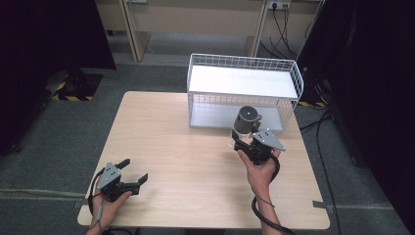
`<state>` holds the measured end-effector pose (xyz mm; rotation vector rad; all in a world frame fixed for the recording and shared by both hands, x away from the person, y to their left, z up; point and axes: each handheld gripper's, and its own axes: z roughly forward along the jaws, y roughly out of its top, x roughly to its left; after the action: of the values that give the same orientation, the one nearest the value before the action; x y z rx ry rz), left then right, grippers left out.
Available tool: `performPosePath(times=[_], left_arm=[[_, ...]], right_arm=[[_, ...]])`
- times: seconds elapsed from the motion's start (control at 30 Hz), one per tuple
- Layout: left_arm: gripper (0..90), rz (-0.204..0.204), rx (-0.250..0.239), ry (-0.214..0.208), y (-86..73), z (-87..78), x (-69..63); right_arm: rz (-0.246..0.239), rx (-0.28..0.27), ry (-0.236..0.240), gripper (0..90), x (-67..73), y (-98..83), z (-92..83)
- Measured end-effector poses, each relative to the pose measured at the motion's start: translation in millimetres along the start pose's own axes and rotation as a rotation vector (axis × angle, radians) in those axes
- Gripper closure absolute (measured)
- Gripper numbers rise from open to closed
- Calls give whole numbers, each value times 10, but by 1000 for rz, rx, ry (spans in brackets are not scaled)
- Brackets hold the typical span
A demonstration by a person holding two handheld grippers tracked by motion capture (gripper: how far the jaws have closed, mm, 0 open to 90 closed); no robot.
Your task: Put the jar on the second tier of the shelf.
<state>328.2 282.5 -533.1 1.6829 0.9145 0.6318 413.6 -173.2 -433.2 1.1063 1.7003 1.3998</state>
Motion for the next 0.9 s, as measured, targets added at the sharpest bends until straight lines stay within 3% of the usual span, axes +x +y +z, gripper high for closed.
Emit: performPosePath(times=[0.9], left_arm=[[63, 0, 1, -3, 0, 1, 1]], right_arm=[[7, -65, -65, 306, -171, 383, -77]])
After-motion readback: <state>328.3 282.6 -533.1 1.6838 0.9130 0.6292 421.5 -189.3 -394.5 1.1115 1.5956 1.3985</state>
